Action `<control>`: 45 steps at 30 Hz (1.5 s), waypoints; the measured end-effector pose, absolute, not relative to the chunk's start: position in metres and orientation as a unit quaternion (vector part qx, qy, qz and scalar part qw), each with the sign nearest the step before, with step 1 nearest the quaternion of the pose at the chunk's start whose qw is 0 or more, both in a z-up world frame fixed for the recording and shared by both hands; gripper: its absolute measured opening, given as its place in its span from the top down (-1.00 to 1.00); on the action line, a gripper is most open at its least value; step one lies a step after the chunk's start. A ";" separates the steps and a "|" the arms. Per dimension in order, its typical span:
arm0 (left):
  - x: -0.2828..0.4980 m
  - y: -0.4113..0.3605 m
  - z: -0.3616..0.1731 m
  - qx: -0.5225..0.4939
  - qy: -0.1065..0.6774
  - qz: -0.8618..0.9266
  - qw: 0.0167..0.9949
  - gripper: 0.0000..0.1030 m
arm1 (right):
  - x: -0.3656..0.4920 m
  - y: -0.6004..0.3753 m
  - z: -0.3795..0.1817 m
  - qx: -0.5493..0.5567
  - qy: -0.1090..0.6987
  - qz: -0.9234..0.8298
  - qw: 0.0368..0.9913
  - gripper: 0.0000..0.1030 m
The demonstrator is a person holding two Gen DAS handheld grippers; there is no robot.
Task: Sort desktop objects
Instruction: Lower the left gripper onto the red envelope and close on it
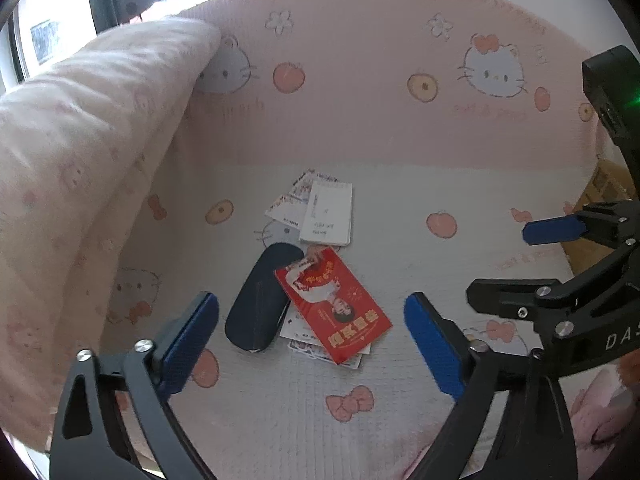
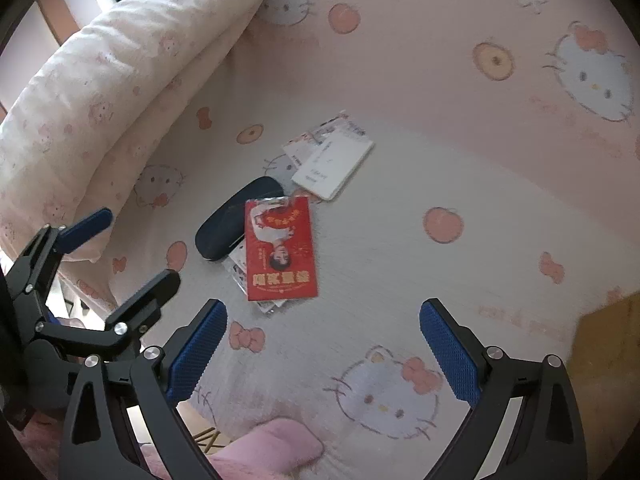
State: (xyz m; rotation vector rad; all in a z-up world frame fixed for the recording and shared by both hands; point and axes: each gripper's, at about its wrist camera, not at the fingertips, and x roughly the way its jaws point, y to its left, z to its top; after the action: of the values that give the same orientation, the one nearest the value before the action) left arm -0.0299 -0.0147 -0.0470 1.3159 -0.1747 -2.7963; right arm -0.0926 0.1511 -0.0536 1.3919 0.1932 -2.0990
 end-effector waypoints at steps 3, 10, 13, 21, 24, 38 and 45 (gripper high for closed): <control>-0.038 -0.020 -0.061 0.438 -0.049 -0.897 0.025 -0.65 | -0.101 0.140 -0.069 0.534 0.062 -0.779 0.323 -0.89; -0.060 -0.035 -0.097 0.460 -0.013 -0.887 0.034 -0.62 | -0.124 0.126 -0.116 0.557 0.016 -0.751 0.353 -0.89; -0.071 -0.043 -0.113 0.471 0.013 -0.881 0.034 -0.55 | -0.136 0.122 -0.136 0.566 -0.004 -0.742 0.359 -0.88; -0.088 -0.064 -0.156 0.504 0.092 -0.858 0.042 -0.34 | -0.153 0.113 -0.175 0.574 -0.064 -0.721 0.384 -0.70; -0.091 -0.069 -0.169 0.508 0.120 -0.852 0.031 -0.04 | -0.152 0.107 -0.189 0.583 -0.040 -0.721 0.373 -0.44; -0.100 -0.070 -0.197 0.530 0.165 -0.832 0.023 0.58 | -0.153 0.109 -0.223 0.578 -0.045 -0.716 0.389 -0.15; -0.098 -0.053 -0.189 0.515 0.112 -0.850 0.016 0.63 | -0.148 0.108 -0.224 0.549 -0.032 -0.740 0.388 0.21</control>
State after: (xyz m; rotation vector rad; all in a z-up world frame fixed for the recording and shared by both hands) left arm -0.0977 -0.0531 -0.1886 1.5998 0.3494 -2.6425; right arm -0.1483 0.1085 -0.2242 1.3976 -0.0827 -1.8821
